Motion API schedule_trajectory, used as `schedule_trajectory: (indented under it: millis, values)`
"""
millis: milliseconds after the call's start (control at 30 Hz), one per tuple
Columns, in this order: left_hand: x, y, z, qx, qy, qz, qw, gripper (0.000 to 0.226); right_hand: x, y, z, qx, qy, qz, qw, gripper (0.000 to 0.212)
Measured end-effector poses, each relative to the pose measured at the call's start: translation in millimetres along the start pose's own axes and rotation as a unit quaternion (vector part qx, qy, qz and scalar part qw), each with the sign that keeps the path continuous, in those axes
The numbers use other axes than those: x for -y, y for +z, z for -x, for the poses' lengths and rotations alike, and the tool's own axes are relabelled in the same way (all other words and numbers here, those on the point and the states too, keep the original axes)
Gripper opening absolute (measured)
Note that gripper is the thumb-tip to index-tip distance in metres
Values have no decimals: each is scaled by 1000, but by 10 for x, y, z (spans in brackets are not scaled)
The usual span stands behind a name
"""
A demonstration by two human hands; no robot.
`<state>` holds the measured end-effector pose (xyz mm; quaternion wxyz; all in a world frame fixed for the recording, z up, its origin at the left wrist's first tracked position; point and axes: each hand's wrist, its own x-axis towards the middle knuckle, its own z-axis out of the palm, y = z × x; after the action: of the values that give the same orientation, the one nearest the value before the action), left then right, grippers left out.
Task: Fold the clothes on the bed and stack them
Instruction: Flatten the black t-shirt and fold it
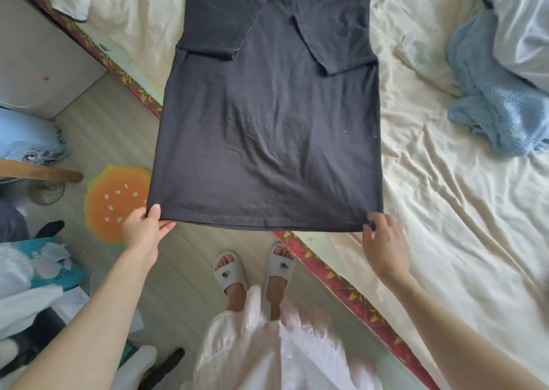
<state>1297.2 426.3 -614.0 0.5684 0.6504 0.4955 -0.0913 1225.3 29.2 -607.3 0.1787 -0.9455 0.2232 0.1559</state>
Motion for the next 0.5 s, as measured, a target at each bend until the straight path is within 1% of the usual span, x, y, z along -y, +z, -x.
schedule_trajectory:
  millis: [33, 100, 167, 233, 300, 367, 433, 500]
  values:
    - [-4, -5, -8, -4, 2, 5, 1000, 30, -18, -22, -75, -6, 50, -47, 998, 33]
    - [2, -17, -26, -7, 3, 15, 1000, 29, -61, -18, -258, 23, 146, -120, 982, 38]
    - [22, -21, -44, -3, -3, 27, 1000, 30, -95, 14, -406, 55, 202, -174, 962, 30]
    - [26, -22, -29, 0, -18, 49, 999, 30, -124, 44, -480, 65, 258, -235, 935, 28]
    - [15, -24, -9, 7, -46, 95, 994, 33, -153, 51, -471, 83, 344, -335, 873, 27]
    - [-21, -20, 21, 14, -82, 139, 987, 35, -175, 26, -388, 106, 399, -422, 807, 20]
    - [-66, -29, 51, 20, -99, 162, 982, 35, -177, -18, -289, 110, 415, -497, 754, 9]
    - [-117, -50, 84, 22, -89, 170, 981, 37, -148, -89, -191, 82, 415, -566, 708, 4]
